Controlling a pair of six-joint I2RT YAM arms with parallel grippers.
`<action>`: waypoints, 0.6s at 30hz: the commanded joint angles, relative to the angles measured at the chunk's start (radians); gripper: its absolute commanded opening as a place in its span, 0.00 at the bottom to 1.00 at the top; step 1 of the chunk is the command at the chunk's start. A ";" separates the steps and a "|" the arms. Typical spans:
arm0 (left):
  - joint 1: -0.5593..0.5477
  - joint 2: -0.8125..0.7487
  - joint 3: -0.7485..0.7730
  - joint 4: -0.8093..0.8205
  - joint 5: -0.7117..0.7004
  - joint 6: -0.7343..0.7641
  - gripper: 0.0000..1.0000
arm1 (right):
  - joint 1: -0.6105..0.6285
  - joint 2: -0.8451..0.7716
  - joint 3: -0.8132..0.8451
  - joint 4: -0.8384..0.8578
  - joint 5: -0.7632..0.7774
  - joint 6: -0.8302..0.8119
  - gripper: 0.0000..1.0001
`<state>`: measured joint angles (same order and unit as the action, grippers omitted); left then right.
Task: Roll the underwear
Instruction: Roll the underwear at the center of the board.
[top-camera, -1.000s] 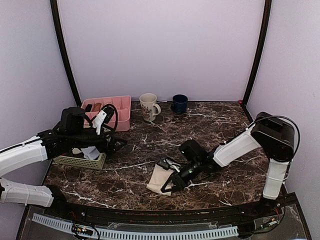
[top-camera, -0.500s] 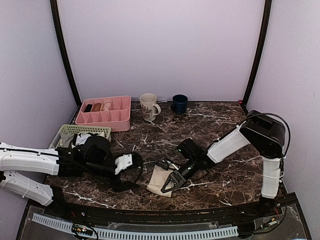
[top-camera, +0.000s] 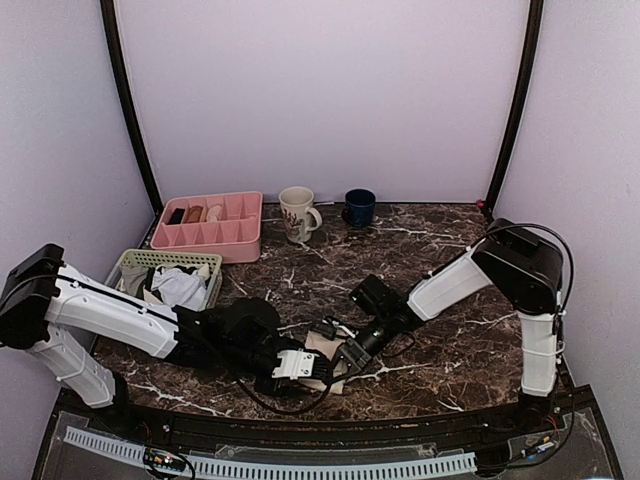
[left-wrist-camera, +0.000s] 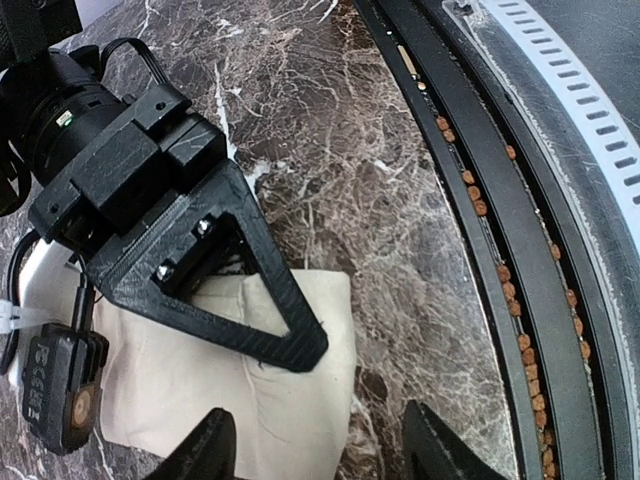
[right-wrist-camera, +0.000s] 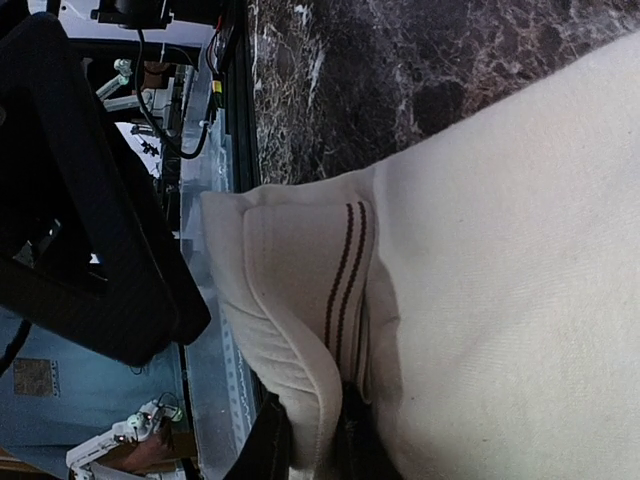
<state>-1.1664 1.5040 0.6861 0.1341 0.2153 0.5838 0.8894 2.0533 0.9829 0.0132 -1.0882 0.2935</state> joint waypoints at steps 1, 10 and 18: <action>-0.006 0.070 0.055 0.029 -0.021 0.048 0.54 | -0.011 0.057 -0.008 -0.130 0.128 -0.033 0.01; 0.040 0.184 0.086 -0.104 0.043 -0.116 0.21 | -0.026 0.007 0.018 -0.171 0.165 -0.076 0.11; 0.104 0.258 0.164 -0.280 0.232 -0.231 0.06 | -0.035 -0.195 -0.006 -0.227 0.398 -0.167 0.34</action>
<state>-1.0931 1.6958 0.8349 0.0723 0.3302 0.4377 0.8749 1.9839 1.0130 -0.1551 -0.9565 0.1925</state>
